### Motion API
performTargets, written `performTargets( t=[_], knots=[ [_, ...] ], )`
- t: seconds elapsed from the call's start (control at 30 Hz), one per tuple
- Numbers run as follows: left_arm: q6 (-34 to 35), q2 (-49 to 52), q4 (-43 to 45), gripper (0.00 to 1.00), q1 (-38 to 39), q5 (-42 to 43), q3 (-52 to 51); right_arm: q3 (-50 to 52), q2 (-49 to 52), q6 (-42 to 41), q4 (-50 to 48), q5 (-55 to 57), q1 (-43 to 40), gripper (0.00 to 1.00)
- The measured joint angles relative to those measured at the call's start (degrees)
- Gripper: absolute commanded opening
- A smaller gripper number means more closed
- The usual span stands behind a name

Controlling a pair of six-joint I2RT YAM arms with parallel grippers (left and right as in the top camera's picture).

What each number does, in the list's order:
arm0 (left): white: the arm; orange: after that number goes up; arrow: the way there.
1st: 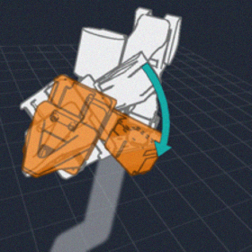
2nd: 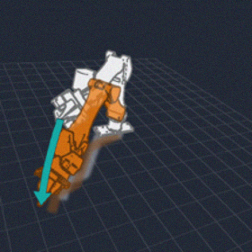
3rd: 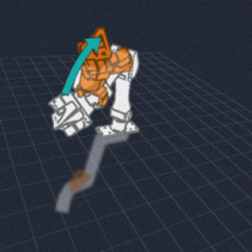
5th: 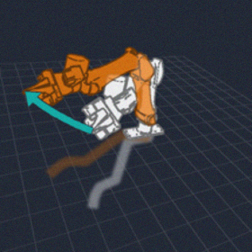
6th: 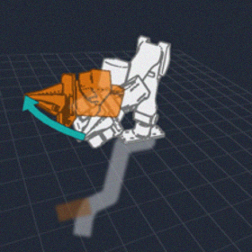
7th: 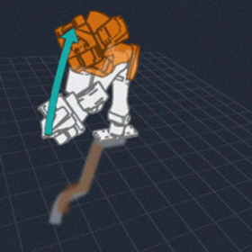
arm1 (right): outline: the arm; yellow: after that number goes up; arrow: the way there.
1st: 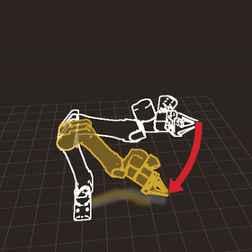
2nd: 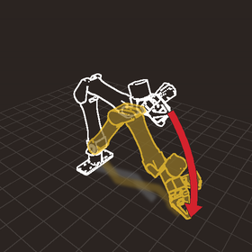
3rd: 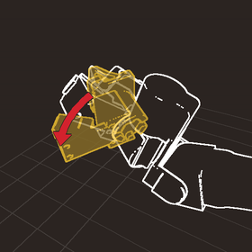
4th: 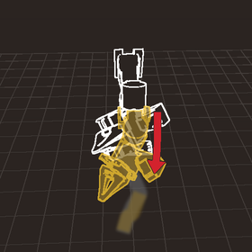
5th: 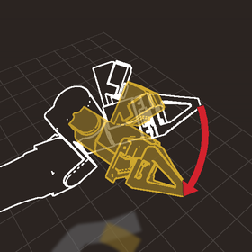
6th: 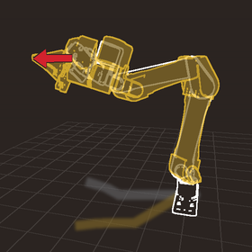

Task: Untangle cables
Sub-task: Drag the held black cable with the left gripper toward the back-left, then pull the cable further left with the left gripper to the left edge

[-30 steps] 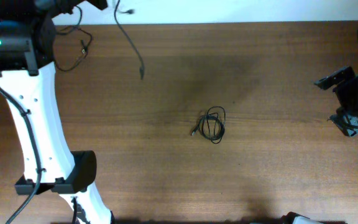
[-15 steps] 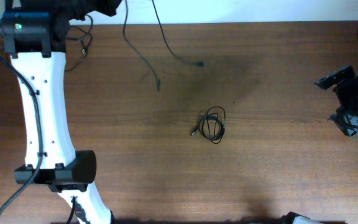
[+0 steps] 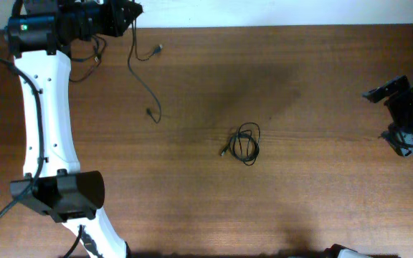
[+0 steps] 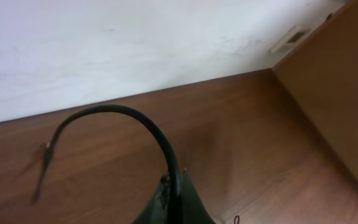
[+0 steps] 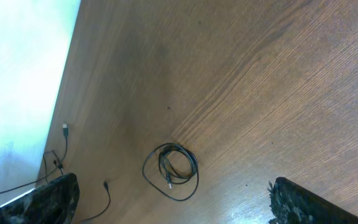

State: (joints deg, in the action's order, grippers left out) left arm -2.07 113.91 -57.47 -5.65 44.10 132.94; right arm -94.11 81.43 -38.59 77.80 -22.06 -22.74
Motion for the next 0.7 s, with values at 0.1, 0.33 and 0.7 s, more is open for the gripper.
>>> performTargets(
  t=[0.1,0.33,0.7],
  knots=[
    [0.46,0.0,0.48,0.0,-0.04,-0.15,0.0,0.0,0.0,0.04,-0.02,0.02,0.0,0.98],
    [3.21,0.0,9.14,0.0,-0.55,9.84,-0.11,0.0,-0.04,0.02,-0.02,0.02,0.0,0.99],
    [1.97,0.0,3.23,0.0,-5.62,7.52,-6.56,0.0,-0.04,0.0,-0.02,0.02,0.0,0.99]
  ],
)
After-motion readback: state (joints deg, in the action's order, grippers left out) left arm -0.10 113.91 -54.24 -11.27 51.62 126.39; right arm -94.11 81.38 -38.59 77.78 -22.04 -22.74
